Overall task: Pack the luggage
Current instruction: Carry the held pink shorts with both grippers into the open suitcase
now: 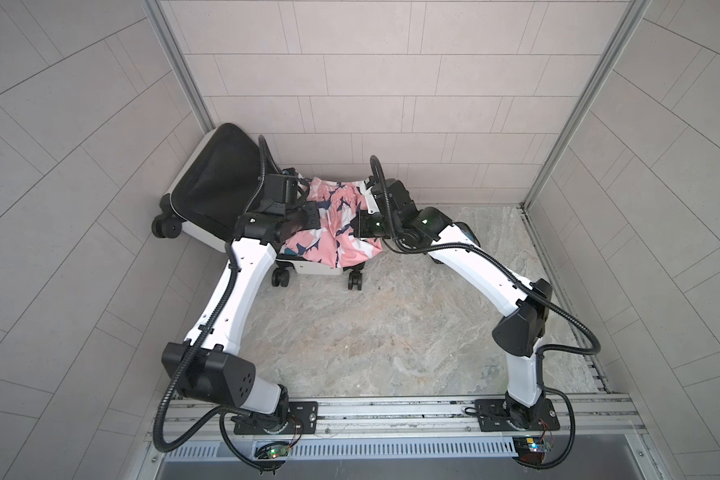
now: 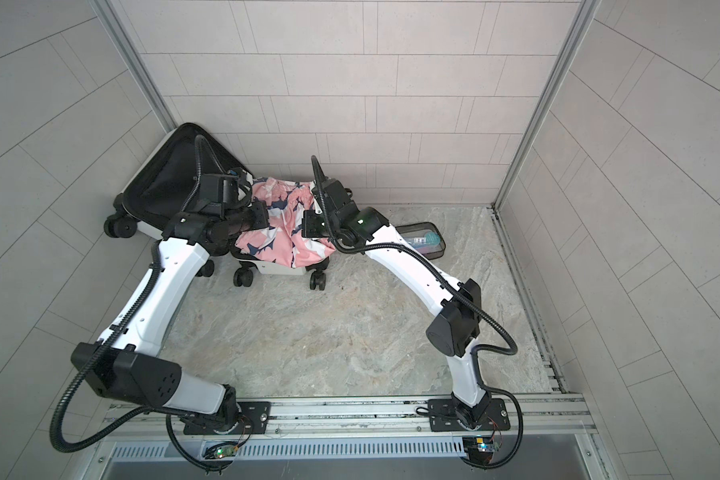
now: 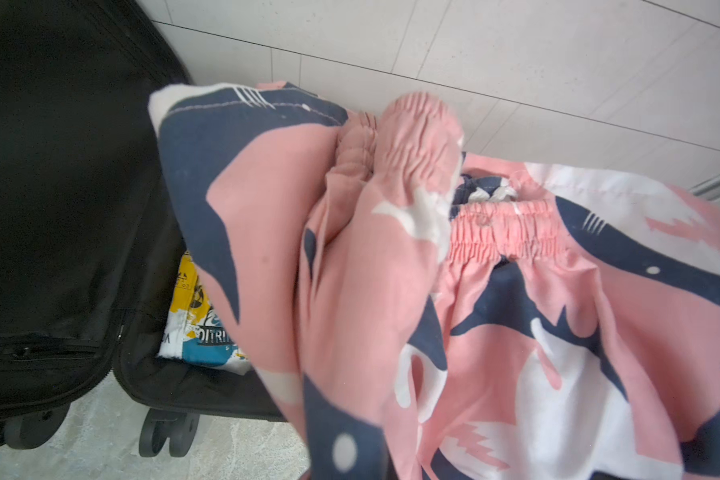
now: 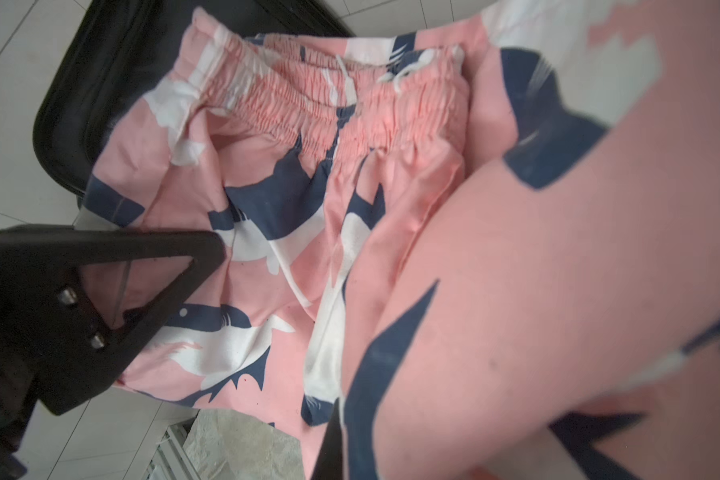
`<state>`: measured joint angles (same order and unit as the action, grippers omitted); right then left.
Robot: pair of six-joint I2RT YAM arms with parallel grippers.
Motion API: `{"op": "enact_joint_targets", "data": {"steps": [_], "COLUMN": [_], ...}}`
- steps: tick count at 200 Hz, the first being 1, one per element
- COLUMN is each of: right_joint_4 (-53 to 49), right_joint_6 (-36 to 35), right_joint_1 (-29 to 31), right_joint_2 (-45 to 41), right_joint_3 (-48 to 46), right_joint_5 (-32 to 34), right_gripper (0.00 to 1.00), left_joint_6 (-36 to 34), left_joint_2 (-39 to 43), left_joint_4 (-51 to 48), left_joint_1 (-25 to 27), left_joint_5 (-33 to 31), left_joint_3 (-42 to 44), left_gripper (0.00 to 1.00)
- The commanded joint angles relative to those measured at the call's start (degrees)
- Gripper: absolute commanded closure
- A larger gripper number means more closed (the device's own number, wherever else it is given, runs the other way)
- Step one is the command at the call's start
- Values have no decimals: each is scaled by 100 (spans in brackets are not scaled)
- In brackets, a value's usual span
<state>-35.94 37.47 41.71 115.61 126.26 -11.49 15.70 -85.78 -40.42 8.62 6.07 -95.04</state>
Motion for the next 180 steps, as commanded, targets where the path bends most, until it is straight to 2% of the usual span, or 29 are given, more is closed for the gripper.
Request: {"op": "enact_joint_targets", "data": {"steps": [1,53,96,140,180], "right_joint_4": [-295,63,872,1118,1327], "right_joint_6": [-102,129,405,696,908], "right_joint_1": [-73,-267,-286,-352,-456], "right_joint_2": [471,1693,2245,2903,3292], "right_joint_3": [790,2137,2322,2773,2809], "right_joint_5": [-83,-501,-228,-209,-234], "right_gripper": [100,100,100,100,100], "left_joint_6": [-173,-234,-313,-309,-320], "left_joint_2": [-243,-950,-1669,-2345,-2877], "left_joint_4": [-70,143,227,264,288], "left_joint_1": [-231,-587,-680,-831,-932], "left_joint_5": [158,173,177,193,135], "left_joint_3": [-397,-863,-1286,-1484,-1557], "left_gripper": [100,100,100,100,100]}}
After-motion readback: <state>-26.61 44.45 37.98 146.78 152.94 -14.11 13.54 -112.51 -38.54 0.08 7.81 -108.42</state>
